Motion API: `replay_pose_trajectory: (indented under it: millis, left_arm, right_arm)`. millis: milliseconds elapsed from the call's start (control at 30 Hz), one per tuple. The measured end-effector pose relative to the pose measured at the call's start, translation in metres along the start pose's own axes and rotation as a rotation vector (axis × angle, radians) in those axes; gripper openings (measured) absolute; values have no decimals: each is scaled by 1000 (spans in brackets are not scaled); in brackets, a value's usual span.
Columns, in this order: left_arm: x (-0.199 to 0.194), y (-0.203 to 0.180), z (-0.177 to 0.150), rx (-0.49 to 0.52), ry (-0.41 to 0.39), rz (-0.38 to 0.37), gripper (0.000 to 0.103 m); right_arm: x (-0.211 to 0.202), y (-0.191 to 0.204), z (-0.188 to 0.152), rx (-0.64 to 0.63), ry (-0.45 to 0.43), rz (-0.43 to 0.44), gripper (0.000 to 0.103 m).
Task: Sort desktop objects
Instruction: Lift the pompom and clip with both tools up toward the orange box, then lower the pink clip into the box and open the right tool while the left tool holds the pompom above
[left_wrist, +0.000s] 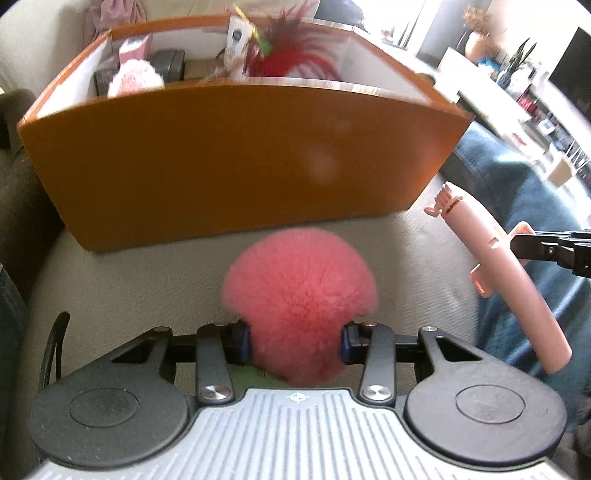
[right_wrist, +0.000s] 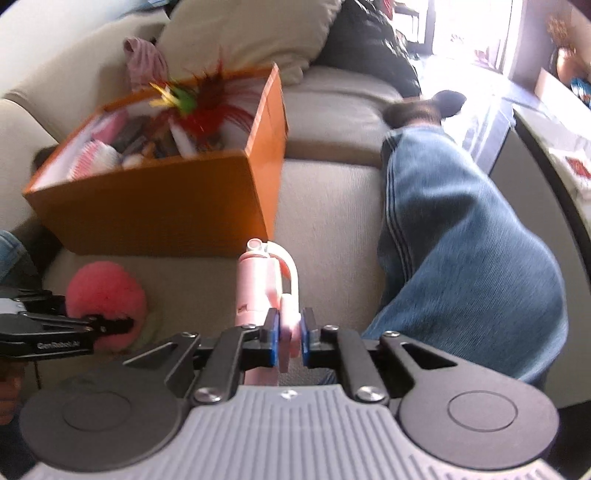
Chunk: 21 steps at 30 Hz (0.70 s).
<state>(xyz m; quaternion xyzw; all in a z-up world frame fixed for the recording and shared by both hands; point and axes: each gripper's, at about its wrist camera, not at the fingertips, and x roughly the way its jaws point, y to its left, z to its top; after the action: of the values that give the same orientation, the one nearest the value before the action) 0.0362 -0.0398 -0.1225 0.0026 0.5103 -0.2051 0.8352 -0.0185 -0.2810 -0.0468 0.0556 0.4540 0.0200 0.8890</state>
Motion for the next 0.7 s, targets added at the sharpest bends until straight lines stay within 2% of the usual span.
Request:
replay_pose_trajectory:
  millis: [133,233,333,400,533,700]
  left_arm:
    - [-20,-4,6,-18,-46,-59,47]
    - [-49,2,13,-39,-90,-113,47]
    - [-72,4,26,-53,-142,-171,47]
    - [-85,3,41,-56,-180,-184,47]
    - [-102,8,76,-61,-246,-173,47]
    - [-111,14,115,-41,-317,-99,47]
  right_arm:
    - [-29,-2,14,6,-32,83,12]
    - [-53,-3,29,18,-71,148,12]
    - [-72,2,54,4,-138,198,12]
    - [-76,10,73,-12,-174,215,12]
    - [-59,32,113,-70,-188,167,12]
    - [-2,58,161,-117,-81,83,12]
